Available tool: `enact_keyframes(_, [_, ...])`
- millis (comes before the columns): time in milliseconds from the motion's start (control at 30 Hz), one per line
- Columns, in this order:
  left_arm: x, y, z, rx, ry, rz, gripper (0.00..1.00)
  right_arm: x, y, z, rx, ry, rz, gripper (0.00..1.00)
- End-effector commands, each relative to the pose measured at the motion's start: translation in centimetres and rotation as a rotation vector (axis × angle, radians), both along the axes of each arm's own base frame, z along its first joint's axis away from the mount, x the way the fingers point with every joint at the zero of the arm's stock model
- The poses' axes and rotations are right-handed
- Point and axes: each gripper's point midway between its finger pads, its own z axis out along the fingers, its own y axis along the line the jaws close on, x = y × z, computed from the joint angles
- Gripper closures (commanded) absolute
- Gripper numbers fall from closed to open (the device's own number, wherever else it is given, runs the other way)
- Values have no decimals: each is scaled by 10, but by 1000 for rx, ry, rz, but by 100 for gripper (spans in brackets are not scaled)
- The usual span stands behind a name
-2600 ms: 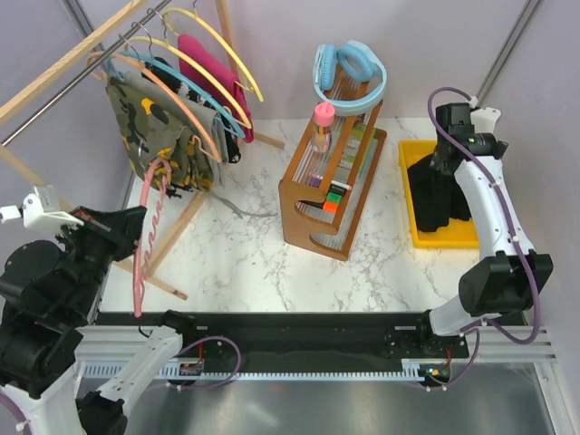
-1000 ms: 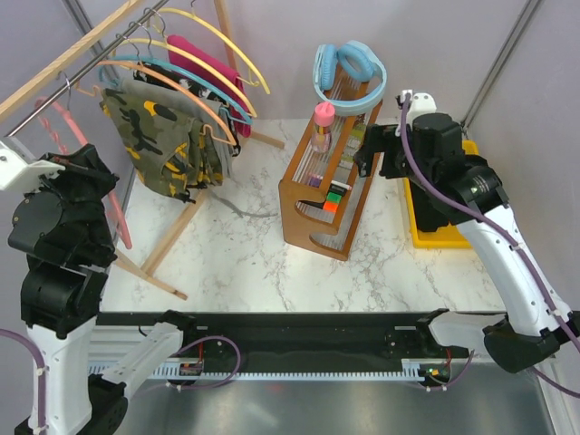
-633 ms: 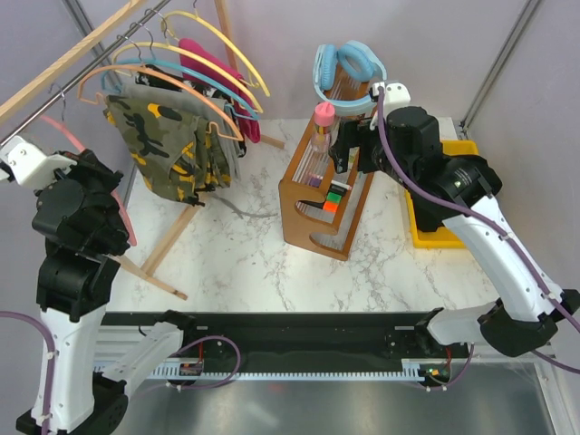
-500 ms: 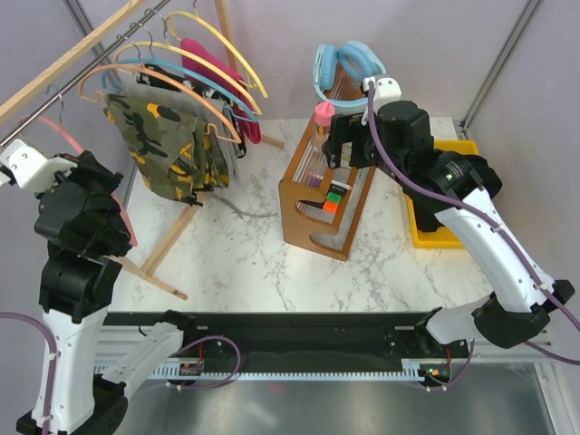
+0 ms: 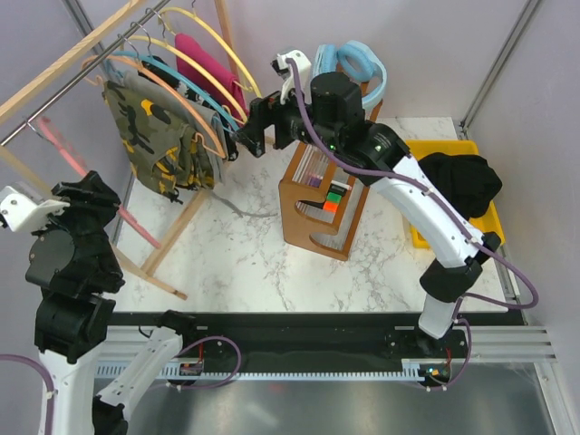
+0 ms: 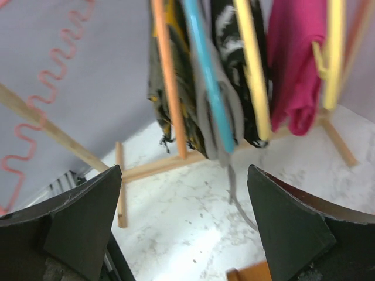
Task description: Remove the trousers from the hanger
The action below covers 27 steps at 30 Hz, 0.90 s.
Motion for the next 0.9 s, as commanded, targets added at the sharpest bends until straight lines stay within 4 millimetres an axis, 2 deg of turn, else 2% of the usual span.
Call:
enact_keyframes(0, [3, -4, 1, -13, -10, -20, 39, -21, 40, 45, 165, -126, 150, 5])
enact_keyframes(67, [2, -6, 5, -7, -16, -41, 30, -23, 53, 35, 160, -117, 165, 4])
enact_keyframes(133, [-3, -8, 11, 0, -28, -67, 27, -20, 57, 29, 154, -102, 139, 4])
enact_keyframes(167, [-8, -12, 21, -2, -55, -100, 27, -19, 57, 22, 151, -85, 130, 4])
enact_keyframes(233, [-17, -16, 29, -7, -72, -144, 27, -15, 52, 19, 146, -74, 90, 4])
enact_keyframes(267, [-26, -22, 44, -14, -114, -201, 27, -16, 48, 17, 141, -66, 77, 3])
enact_keyframes(333, [-33, -28, 49, -23, -112, -255, 26, -14, 40, 14, 133, -62, 40, 2])
enact_keyframes(367, [-40, -33, 59, -55, -142, -293, 26, -15, 32, 13, 126, -61, 23, 2])
enact_keyframes(433, [-42, -39, 54, -65, -108, -336, 26, -16, 26, 12, 123, -58, 2, 2])
enact_keyframes(467, [-44, -47, 62, -88, -119, -380, 26, -19, 21, 11, 120, -57, -3, 2])
enact_keyframes(533, [-45, -59, 61, -96, -93, -449, 26, -20, 17, 10, 119, -53, -14, 2])
enact_keyframes(567, [-51, -72, 72, -104, -117, -535, 27, -23, 14, 10, 120, -50, -14, 2])
enact_keyframes(633, [-51, -87, 80, -119, -122, -615, 29, -25, 10, 9, 120, -44, -16, 2])
enact_keyframes(667, [-60, -98, 93, -127, -157, -690, 29, -29, 8, 8, 120, -42, -14, 2])
enact_keyframes(733, [-52, -111, 101, -132, -149, -744, 30, -27, 2, 5, 116, -36, -46, 2])
enact_keyframes(767, [-58, -116, 113, -115, -173, -779, 31, -27, -5, 3, 110, -34, -64, 2])
enact_keyframes(800, [-50, -120, 114, -109, -157, -790, 31, -29, -9, 3, 113, -32, -76, 2])
enact_keyframes(833, [-32, -128, 113, -117, -119, -799, 30, -29, -12, 1, 113, -25, -85, 2])
enact_keyframes(867, [-27, -134, 118, -123, -115, -824, 30, -33, -18, 0, 118, -17, -93, 2])
